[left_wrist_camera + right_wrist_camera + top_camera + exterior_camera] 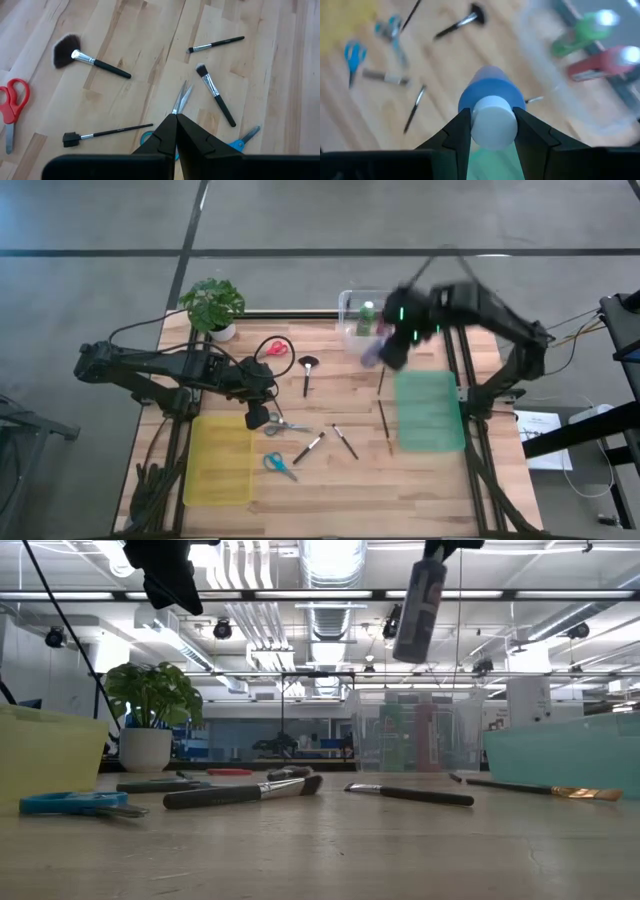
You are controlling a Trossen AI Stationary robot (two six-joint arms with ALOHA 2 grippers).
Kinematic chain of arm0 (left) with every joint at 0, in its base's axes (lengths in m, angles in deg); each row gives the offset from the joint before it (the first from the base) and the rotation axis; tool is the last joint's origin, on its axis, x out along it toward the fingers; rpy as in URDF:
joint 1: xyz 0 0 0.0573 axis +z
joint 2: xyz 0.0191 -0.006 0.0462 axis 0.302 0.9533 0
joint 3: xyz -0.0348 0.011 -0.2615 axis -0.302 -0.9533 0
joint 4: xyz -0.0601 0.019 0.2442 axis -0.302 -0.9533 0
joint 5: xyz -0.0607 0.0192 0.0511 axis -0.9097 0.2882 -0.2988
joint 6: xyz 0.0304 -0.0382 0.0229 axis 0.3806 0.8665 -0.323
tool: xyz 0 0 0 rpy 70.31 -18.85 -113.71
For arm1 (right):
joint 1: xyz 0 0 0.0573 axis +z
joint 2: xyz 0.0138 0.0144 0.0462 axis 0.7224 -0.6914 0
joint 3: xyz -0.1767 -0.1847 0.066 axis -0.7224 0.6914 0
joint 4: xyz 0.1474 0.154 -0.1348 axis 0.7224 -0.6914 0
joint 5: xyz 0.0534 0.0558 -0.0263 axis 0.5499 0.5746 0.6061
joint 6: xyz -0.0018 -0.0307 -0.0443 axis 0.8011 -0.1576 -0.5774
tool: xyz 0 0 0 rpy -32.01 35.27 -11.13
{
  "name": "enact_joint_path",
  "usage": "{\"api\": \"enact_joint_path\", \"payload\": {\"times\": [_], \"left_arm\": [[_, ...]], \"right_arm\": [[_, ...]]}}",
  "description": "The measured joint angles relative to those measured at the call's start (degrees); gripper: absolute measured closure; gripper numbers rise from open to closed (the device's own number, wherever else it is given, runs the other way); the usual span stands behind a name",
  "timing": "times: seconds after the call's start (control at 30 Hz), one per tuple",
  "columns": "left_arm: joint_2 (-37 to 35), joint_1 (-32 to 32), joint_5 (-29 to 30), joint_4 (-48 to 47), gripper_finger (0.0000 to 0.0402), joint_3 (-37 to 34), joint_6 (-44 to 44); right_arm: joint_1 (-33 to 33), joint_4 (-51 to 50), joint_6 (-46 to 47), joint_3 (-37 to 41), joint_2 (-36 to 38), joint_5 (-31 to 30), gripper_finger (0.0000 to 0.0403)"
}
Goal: Pick & Place Paint Supplies
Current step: Put the blue paint bottle into the transparent bin
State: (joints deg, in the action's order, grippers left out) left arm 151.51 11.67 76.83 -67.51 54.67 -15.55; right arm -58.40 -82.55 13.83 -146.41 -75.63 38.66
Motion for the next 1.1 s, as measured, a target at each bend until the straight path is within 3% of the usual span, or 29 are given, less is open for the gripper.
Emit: {"api": "enact_joint_path", "payload": {"times": [0.23, 0.53, 0.73, 1.1], "left_arm": [[0.0, 0.0, 0.0, 0.0, 0.0384, 0.0, 1.1], [0.0, 0.0, 0.0, 0.0, 0.0384, 0.0, 3.2], [0.0, 0.0, 0.0, 0.0, 0.0384, 0.0, 3.5], [0.0, 0.0, 0.0, 0.0, 0.0384, 0.0, 2.8]], "right_arm": [[-17.6, -0.9, -7.1, -9.0, -7.4, 7.3, 0.0288], [-24.7, -0.8, -9.3, -18.8, -15.6, 10.0, 0.0288], [-26.4, -0.8, -9.7, -16.6, -15.6, 11.1, 0.0288], [-28.9, -0.8, -9.8, -4.4, -11.3, 9.0, 0.0288]]}}
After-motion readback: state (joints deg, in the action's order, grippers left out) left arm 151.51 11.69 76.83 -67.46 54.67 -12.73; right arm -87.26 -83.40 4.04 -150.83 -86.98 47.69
